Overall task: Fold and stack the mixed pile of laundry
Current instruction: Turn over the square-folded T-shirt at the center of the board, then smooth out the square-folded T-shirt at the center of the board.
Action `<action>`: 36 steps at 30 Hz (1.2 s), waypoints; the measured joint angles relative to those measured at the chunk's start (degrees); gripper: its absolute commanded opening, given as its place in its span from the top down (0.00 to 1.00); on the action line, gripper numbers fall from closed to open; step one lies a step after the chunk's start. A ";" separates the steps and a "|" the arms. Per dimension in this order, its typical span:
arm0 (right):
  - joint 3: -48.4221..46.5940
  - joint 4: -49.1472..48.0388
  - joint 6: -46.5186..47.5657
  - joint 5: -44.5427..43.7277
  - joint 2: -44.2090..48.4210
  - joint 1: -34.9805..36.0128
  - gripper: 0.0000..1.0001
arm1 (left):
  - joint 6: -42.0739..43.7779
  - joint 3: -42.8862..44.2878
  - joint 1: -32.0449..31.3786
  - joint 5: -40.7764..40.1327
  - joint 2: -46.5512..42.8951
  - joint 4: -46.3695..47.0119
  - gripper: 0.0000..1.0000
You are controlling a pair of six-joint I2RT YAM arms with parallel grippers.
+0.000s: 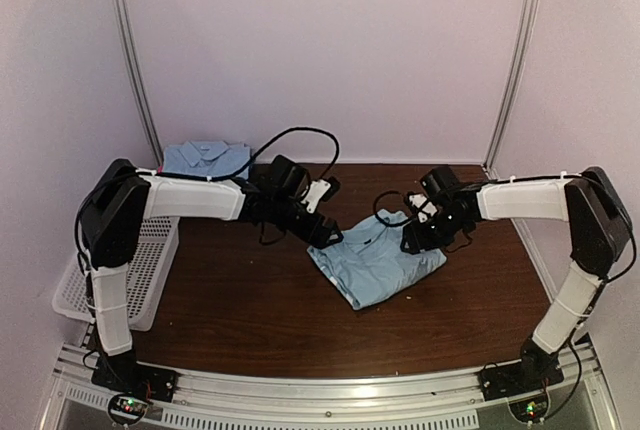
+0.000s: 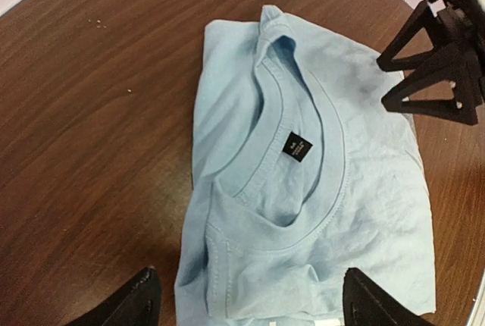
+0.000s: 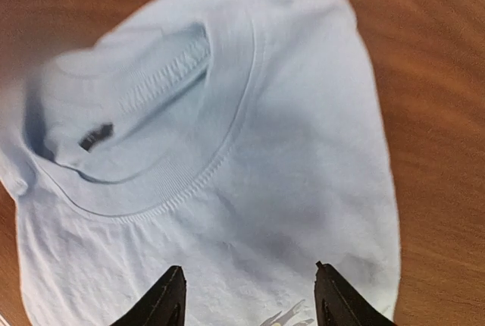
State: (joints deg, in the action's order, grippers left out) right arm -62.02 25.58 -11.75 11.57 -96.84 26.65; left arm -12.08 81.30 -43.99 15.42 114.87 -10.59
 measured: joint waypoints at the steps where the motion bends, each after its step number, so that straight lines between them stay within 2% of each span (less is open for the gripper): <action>1: 1.66 -1.05 -0.37 0.94 -0.98 0.11 0.45 | 0.20 0.46 -0.31 0.35 1.05 0.00 0.17; 7: 9.81 -8.48 -4.33 4.63 -0.04 2.69 0.47 | 1.53 0.48 0.13 0.37 1.97 -0.98 0.16; 12: 16.02 -14.82 -12.48 7.58 3.91 13.75 0.47 | 2.86 -4.00 1.60 1.46 -0.66 -0.22 0.17; 16: 19.76 -15.82 -18.10 11.93 9.40 20.39 0.41 | 5.01 -6.10 4.96 3.87 -2.84 -0.31 0.21; 19: 19.28 -14.36 -17.70 11.58 15.72 18.56 0.42 | 7.82 -6.45 6.78 5.57 -4.04 -0.22 0.22; 24: 16.20 -13.33 -11.82 10.99 20.96 6.56 0.44 | 17.29 -5.81 7.10 11.43 -5.09 -1.07 0.24; 27: 15.30 -12.07 -7.80 10.34 19.28 1.97 0.47 | 24.46 -2.62 6.86 14.80 -3.48 -3.52 0.28; 33: 10.97 -9.27 -0.90 10.49 10.69 0.74 0.48 | 37.35 9.64 6.75 19.69 5.75 -9.49 0.37; 36: 8.90 -8.79 1.60 11.10 7.04 0.11 0.48 | 40.57 11.98 6.75 20.22 9.18 -11.69 0.39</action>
State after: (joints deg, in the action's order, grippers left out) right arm -53.12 16.80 -10.15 22.68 -89.80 26.76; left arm 28.49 93.27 -37.23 35.64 124.05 -22.28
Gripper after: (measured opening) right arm 0.517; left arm 0.629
